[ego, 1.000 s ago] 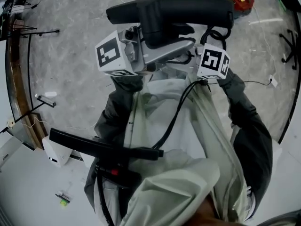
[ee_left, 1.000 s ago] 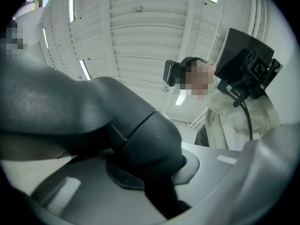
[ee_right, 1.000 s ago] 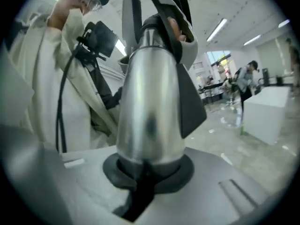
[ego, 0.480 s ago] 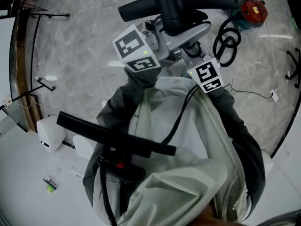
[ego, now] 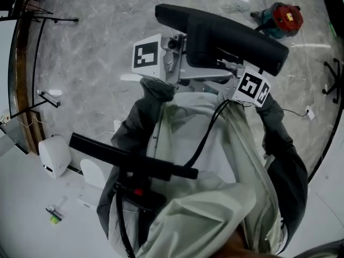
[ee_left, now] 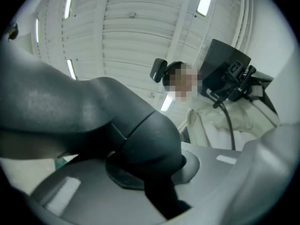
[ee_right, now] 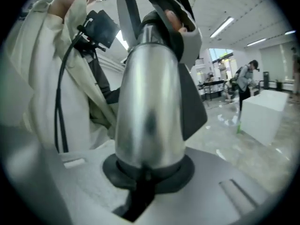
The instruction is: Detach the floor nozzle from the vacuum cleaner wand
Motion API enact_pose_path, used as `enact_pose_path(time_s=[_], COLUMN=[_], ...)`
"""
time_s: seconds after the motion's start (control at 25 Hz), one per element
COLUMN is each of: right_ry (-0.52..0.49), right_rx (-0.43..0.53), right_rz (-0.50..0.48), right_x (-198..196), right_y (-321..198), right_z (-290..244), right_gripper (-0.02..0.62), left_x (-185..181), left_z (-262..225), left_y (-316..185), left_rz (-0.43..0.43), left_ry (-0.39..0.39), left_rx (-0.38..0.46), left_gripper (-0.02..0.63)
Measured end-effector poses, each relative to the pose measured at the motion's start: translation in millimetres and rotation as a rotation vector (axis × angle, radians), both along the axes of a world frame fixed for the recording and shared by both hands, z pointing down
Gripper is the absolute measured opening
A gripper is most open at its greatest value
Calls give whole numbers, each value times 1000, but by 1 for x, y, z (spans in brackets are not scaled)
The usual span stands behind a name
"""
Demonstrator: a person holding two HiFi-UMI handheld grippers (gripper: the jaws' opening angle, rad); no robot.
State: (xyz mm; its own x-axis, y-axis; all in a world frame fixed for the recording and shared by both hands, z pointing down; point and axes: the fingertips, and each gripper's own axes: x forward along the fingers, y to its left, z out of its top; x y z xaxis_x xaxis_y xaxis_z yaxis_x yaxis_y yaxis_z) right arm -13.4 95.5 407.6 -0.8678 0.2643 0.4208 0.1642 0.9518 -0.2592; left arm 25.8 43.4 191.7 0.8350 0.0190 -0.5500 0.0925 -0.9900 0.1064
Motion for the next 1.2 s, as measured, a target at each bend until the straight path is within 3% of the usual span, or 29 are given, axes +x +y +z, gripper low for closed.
enact_pose_path(time_s=[0.08, 0.24, 0.32, 0.4, 0.44, 0.52, 0.72, 0.8, 0.92, 1.12, 1.2], right_ry=[10, 74, 101, 101, 89, 48, -27, -16, -11, 78, 114], right_rx=[67, 240, 316, 366, 375, 355, 145, 89, 118, 297, 350], right_rz=[170, 491, 609, 668, 664, 574, 100, 70, 237, 653, 754], right_x=[-3, -7, -5, -3, -3, -6, -4, -2, -1, 4, 7], right_y=[-22, -60, -75, -83, -83, -72, -12, -7, -30, -76, -84], right_z=[6, 16, 16, 11, 8, 2, -5, -6, -1, 14, 16], right_gripper=[38, 37, 37, 38, 37, 38, 43, 44, 42, 38, 38], left_x=[-2, -12, -17, -16, -14, -7, 8, 8, 9, -3, -10], left_z=[2, 16, 20, 18, 14, 4, -4, -6, -2, 22, 29], left_y=[-21, -53, -64, -67, -64, -48, 16, 14, -19, -70, -78], left_rz=[-114, -368, -490, -534, -516, -402, 52, 70, -123, -522, -621], left_ry=[2, -73, -110, -126, -125, -108, -47, -32, -44, -131, -155], left_rx=[-67, -194, -246, -252, -230, -148, 64, 55, -38, -287, -352], left_gripper=[75, 75, 75, 75, 77, 78, 78, 78, 78, 78, 78])
